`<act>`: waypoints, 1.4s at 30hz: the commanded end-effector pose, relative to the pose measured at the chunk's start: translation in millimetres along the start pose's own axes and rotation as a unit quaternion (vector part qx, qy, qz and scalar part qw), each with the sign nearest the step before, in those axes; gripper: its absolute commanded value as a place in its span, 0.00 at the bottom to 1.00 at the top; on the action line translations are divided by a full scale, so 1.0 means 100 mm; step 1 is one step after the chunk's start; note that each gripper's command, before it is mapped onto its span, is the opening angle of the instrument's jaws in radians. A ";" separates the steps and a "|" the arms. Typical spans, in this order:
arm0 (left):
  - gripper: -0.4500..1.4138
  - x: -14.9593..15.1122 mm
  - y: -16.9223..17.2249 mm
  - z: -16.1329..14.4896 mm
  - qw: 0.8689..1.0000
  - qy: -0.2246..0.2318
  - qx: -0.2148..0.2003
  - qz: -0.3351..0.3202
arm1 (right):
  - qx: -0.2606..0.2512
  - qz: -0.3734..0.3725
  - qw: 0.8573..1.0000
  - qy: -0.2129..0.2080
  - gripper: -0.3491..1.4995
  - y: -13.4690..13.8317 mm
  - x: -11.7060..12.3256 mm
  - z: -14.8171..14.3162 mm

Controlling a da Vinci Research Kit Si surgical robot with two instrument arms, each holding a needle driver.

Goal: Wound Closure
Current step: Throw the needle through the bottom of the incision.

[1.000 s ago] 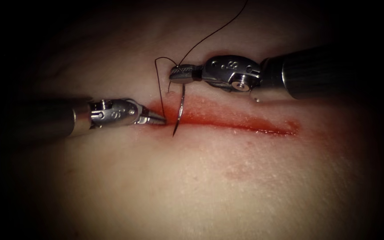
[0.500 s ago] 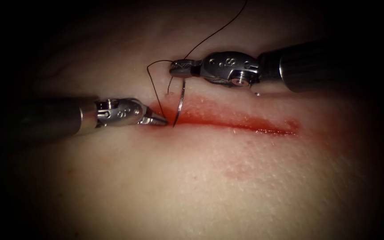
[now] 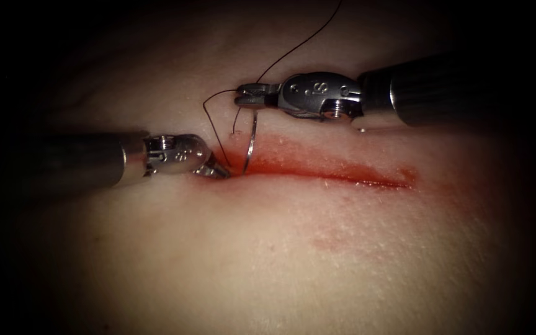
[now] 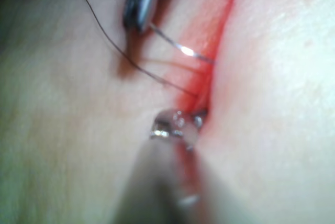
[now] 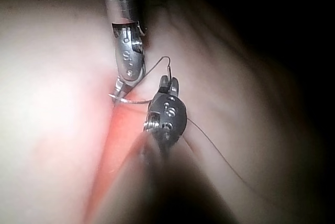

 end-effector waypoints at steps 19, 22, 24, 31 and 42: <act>0.05 -0.001 0.025 -0.022 1.000 0.019 -0.021 -0.007 | -0.010 -0.046 0.998 0.030 0.00 -0.015 -0.028 0.042; 0.05 -0.001 0.025 -0.022 1.000 0.020 -0.020 -0.006 | -0.010 -0.053 0.998 0.035 0.00 -0.018 -0.028 0.044; 0.05 -0.001 0.025 -0.022 1.000 0.020 -0.020 -0.006 | -0.011 -0.063 0.997 0.037 0.00 -0.020 -0.028 0.046; 0.05 -0.002 0.027 -0.022 1.000 0.023 -0.016 -0.007 | -0.020 -0.104 0.994 0.042 0.00 -0.025 -0.030 0.054; 0.05 0.002 0.017 -0.015 0.999 0.030 0.002 -0.013 | -0.026 -0.118 0.992 0.044 0.00 -0.022 -0.027 0.046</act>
